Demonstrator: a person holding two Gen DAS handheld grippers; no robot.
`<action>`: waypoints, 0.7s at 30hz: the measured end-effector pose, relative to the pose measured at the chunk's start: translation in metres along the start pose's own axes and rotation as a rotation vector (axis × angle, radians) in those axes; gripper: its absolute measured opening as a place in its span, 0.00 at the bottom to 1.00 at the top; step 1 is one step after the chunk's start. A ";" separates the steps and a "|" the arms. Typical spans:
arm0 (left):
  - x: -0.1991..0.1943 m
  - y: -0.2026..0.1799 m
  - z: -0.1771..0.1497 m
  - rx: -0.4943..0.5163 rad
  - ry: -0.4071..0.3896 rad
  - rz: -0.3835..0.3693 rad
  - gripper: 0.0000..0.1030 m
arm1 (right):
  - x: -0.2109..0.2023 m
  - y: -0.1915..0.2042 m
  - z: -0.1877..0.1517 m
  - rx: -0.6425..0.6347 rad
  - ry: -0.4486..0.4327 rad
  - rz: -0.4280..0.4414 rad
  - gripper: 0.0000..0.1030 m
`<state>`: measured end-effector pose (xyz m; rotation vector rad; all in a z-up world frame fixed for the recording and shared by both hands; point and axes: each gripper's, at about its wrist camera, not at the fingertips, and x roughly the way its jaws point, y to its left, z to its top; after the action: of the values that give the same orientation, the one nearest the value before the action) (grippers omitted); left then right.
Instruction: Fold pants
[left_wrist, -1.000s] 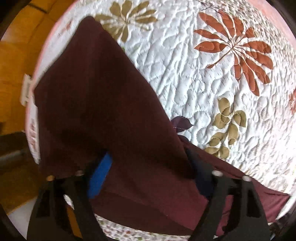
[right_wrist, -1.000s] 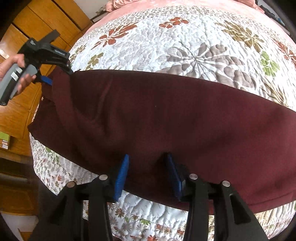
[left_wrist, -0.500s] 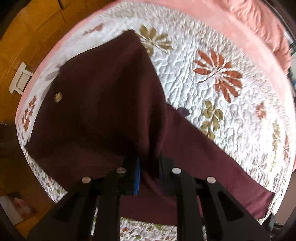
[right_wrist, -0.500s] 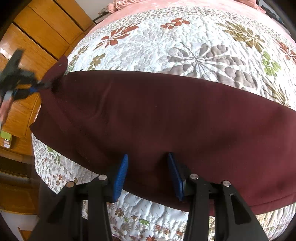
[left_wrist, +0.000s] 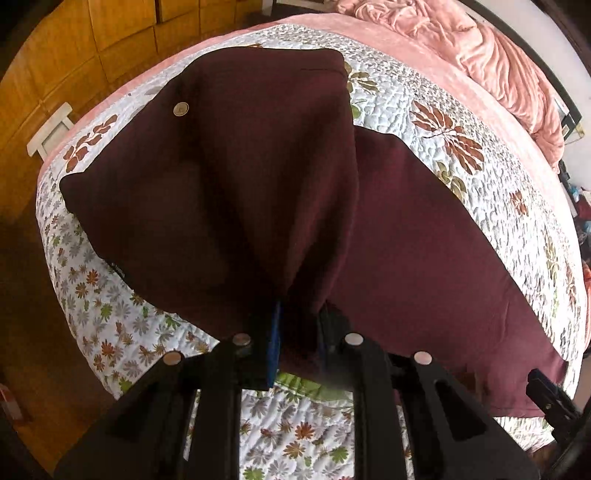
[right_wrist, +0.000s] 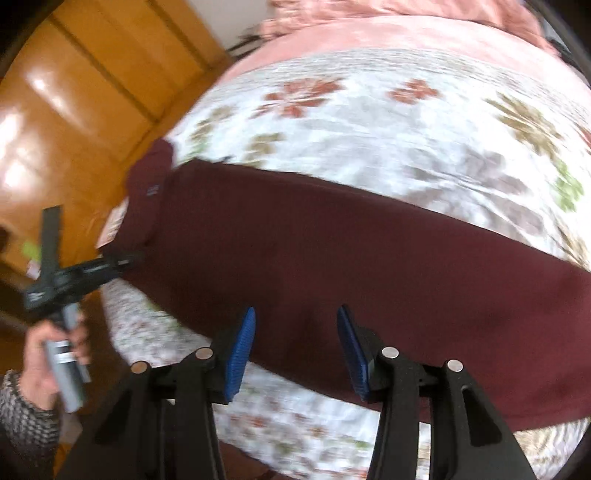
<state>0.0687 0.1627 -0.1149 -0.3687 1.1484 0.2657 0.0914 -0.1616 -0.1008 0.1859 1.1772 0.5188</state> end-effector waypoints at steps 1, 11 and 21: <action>0.000 0.003 -0.001 -0.006 -0.001 -0.006 0.15 | 0.006 0.007 0.002 -0.011 0.013 0.010 0.46; 0.004 0.007 0.002 0.003 0.021 0.021 0.55 | 0.059 0.032 -0.007 -0.082 0.126 -0.079 0.46; -0.012 -0.037 0.059 0.147 0.070 0.181 0.78 | 0.054 0.022 -0.008 -0.019 0.117 -0.055 0.47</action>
<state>0.1277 0.1538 -0.0773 -0.1459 1.2641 0.3263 0.0926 -0.1179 -0.1401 0.1070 1.2873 0.4975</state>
